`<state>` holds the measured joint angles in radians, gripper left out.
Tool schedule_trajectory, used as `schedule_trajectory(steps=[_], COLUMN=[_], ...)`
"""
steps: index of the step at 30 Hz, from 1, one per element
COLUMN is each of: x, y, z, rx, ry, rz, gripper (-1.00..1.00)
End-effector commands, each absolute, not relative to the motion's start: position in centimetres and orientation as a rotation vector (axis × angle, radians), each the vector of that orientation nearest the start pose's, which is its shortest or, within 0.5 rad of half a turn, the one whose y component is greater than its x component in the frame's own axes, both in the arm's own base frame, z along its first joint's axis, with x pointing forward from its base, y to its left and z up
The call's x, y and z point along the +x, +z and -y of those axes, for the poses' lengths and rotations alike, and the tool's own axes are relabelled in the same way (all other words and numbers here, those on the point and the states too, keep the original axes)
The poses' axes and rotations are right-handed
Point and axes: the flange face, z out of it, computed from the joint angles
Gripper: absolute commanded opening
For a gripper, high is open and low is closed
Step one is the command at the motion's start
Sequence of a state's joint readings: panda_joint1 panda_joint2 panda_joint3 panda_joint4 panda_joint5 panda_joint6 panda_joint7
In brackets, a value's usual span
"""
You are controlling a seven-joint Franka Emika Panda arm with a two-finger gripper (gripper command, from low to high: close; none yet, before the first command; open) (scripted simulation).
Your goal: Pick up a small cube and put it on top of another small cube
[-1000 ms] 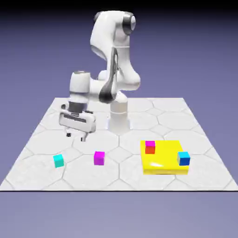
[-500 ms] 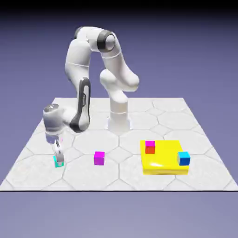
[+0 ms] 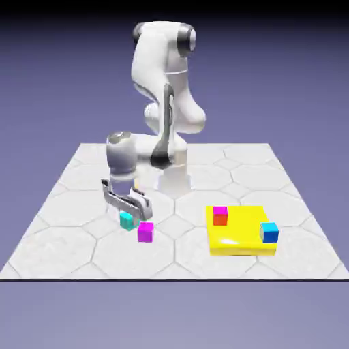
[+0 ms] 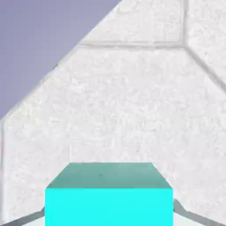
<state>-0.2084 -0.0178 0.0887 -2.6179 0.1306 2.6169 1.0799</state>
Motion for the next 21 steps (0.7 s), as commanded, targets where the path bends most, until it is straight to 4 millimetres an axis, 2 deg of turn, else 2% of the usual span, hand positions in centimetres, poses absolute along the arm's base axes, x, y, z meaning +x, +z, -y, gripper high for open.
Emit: schedule_trajectory(steps=[1, 3, 6, 10, 11, 17, 18, 19, 20, 21], x=[42.7, 41.7, 38.9, 33.5, 33.5, 33.6, 33.6, 33.6, 33.6, 33.7], y=[26.5, 27.8, 29.3, 30.7, 30.7, 24.0, 23.7, 23.7, 23.7, 24.8], z=[4.3, -1.0, -8.3, -16.0, -16.0, -16.0, -16.0, -16.0, -16.0, -16.0], rx=[-2.47, -2.6, -2.777, -2.974, -2.974, -2.975, -2.974, -2.974, -2.974, -2.976], ry=[0.023, 0.023, 0.013, -0.019, -0.02, -0.02, -0.02, -0.02, -0.02, -0.022], rz=[-1.833, -1.651, -1.369, -0.993, -0.993, -0.994, -0.993, -0.993, -0.993, -0.995], gripper=[-1.0, -1.0, -1.0, -1.0, -1.0, -1.0, -1.0, 1.0, 1.0, 1.0])
